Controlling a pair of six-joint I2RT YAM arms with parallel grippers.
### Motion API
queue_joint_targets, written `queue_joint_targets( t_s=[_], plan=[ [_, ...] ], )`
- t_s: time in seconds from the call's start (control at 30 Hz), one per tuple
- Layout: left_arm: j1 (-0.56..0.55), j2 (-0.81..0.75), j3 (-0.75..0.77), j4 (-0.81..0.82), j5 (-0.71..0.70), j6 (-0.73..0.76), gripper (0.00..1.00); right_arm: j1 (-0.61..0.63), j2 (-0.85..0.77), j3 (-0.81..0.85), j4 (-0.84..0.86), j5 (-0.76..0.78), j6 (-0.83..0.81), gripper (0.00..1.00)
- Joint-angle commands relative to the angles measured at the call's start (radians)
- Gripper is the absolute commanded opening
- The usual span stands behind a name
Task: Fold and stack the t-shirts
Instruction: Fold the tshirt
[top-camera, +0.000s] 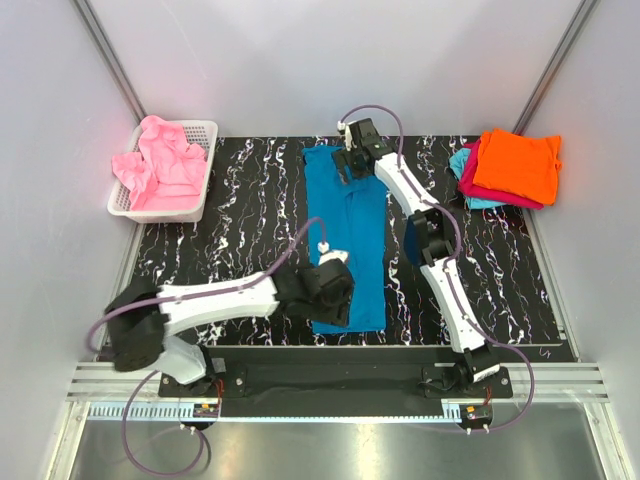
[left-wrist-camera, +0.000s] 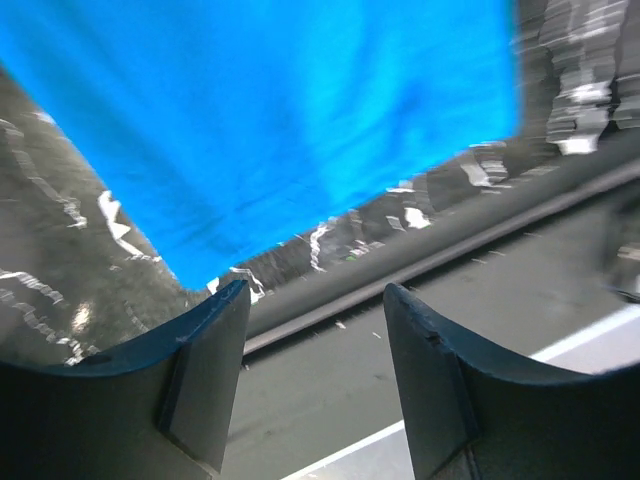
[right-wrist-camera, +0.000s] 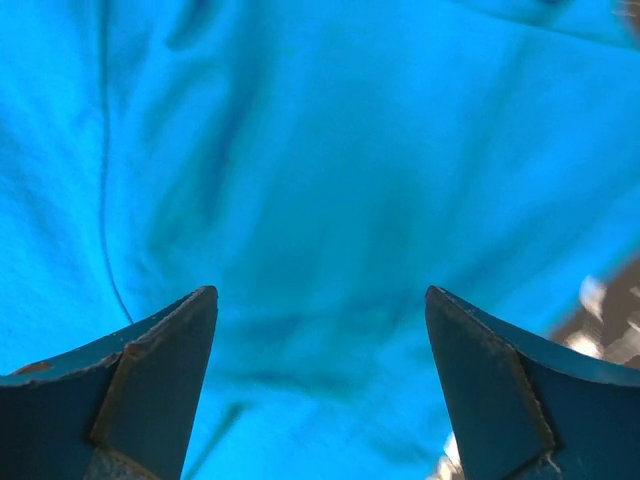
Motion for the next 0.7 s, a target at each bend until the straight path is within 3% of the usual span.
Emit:
queue_joint_targets(
  t_s=[0.0,0.1,0.13,0.23,0.33,0.43,0.57,0.67],
  plan=[
    [-0.003,-0.180,-0.011,0.005,-0.152,0.022,0.62,-0.011,-0.207,-0.022,-0.005,0.133,0.017,0.92],
    [0.000,-0.298,-0.054,0.003,-0.221,-0.009,0.64,-0.009,-0.319,-0.136,-0.006,0.210,0.015,0.94],
    [0.000,-0.344,-0.079,0.003,-0.232,-0.036,0.64,-0.011,-0.347,-0.209,-0.008,0.239,0.021,0.99],
    [0.002,-0.375,-0.105,0.002,-0.247,-0.056,0.67,-0.017,-0.486,-0.362,-0.003,0.309,0.053,1.00],
    [0.008,-0.373,-0.120,-0.001,-0.252,-0.079,0.67,-0.044,-0.646,-0.608,0.052,0.248,0.150,1.00],
    [0.009,-0.375,-0.142,0.000,-0.256,-0.124,0.67,-0.048,-0.848,-0.989,0.171,0.188,0.208,1.00],
    [0.049,-0.433,-0.226,0.009,-0.261,-0.217,0.72,-0.048,-1.066,-1.259,0.202,0.186,0.308,0.91],
    [0.158,-0.508,-0.352,0.102,-0.140,-0.251,0.73,-0.048,-1.227,-1.438,0.213,0.171,0.395,0.88]
  ],
)
